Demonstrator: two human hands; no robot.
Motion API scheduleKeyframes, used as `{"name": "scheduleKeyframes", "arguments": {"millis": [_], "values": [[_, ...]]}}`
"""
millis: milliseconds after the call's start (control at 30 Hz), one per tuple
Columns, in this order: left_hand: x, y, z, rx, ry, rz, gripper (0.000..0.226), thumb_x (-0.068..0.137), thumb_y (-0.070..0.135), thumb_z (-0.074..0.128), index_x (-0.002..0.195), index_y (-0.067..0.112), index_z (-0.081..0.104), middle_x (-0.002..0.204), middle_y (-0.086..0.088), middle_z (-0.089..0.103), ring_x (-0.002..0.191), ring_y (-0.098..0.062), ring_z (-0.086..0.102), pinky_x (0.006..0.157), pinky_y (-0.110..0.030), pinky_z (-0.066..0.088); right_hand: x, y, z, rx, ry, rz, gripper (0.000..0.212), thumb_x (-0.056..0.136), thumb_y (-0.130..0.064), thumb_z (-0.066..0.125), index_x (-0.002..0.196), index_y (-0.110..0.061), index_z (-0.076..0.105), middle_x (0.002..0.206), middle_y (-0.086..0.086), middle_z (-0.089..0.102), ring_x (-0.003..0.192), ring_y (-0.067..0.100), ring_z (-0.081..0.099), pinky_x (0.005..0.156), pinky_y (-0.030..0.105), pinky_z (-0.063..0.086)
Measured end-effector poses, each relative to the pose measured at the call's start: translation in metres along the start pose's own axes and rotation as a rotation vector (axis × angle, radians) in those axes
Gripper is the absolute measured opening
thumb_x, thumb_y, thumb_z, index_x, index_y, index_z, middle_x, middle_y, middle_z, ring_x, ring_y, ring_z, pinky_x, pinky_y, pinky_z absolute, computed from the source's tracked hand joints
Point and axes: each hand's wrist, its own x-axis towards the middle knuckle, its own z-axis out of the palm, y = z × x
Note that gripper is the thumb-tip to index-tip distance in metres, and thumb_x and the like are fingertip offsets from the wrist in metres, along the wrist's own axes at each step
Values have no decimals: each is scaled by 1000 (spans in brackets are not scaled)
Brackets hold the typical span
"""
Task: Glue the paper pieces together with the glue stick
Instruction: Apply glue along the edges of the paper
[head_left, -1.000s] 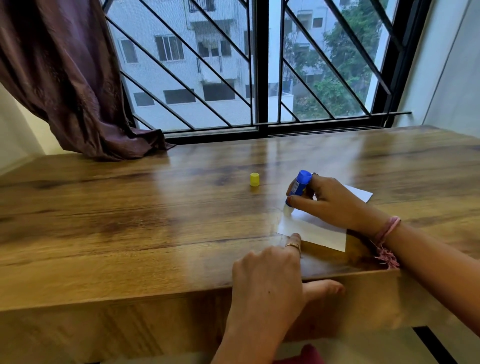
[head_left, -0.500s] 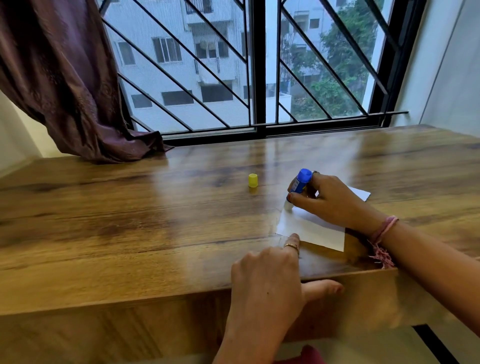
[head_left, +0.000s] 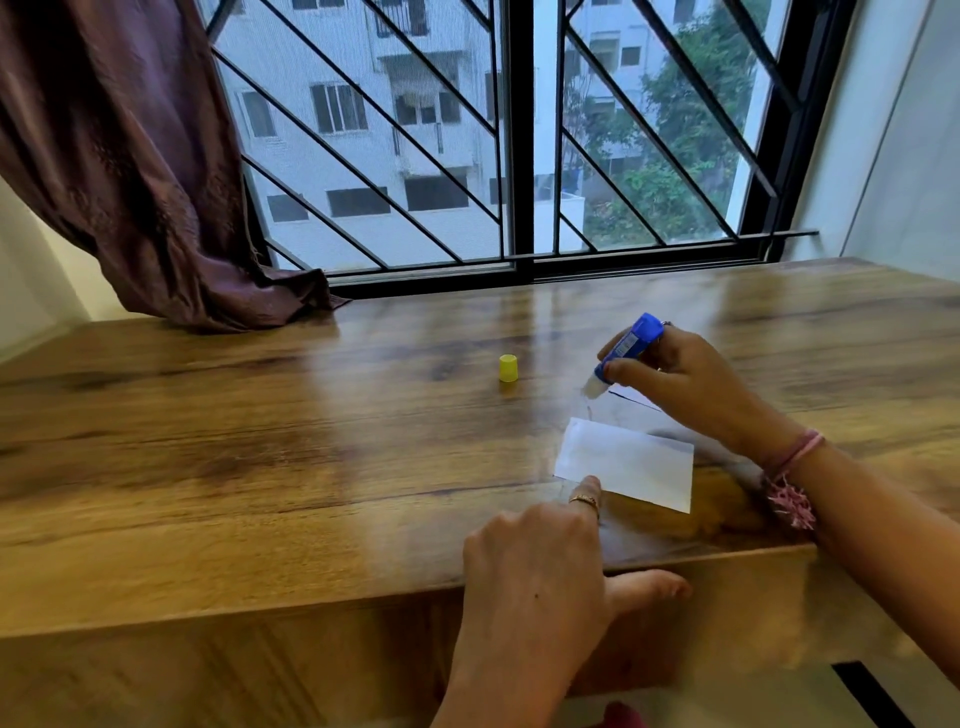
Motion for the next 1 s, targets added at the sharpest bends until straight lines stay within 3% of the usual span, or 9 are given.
{"name": "scheduleKeyframes", "arguments": {"millis": [67,167,300,500,767,900,1000], "values": [[1,-1,0,4,7,7,97,69,86,38,148,33,19,116,1,62,101,-19,58,70,-30,37,-2,1,1,-45,-50,-3,13,84,-21,68,93,-11,69,80,26,63,63,21,51,60,24,41],[1,-1,1,-4,17,8,98,68,87,38,148,33,20,114,2,62,100,-18,58,71,-30,38,-3,1,5,-93,-92,-37,14,82,-20,70,94,-14,69,77,20,64,61,16,49,57,19,39],[0,-2,1,-10,15,17,97,68,87,37,148,34,19,112,2,62,98,-17,58,70,-29,37,-4,0,6,-196,-123,-50,18,79,-25,70,90,-10,70,65,-1,54,57,12,46,57,17,37],[1,-2,2,2,32,17,99,67,88,36,148,34,18,113,2,63,98,-15,58,71,-27,38,-4,-3,10,-267,-102,-82,22,82,-28,68,91,-8,68,65,-5,51,58,14,45,57,18,37],[3,-2,2,-10,13,15,98,67,87,38,147,33,21,123,4,60,105,-15,57,77,-27,41,-6,-9,9,-276,-103,-70,19,85,-25,66,93,-8,68,68,-13,49,58,9,46,59,10,37],[3,-2,1,0,4,17,97,67,87,39,147,33,22,123,3,60,104,-15,58,78,-27,42,-5,-7,6,-269,-93,-26,18,84,-25,67,93,-9,66,70,-10,50,59,8,46,57,9,37],[3,-4,1,3,20,31,93,66,88,36,141,33,32,114,4,63,97,-14,60,76,-28,45,-3,-4,2,-154,-24,16,20,85,-23,68,94,-6,67,76,7,61,64,20,55,65,20,44]]}}
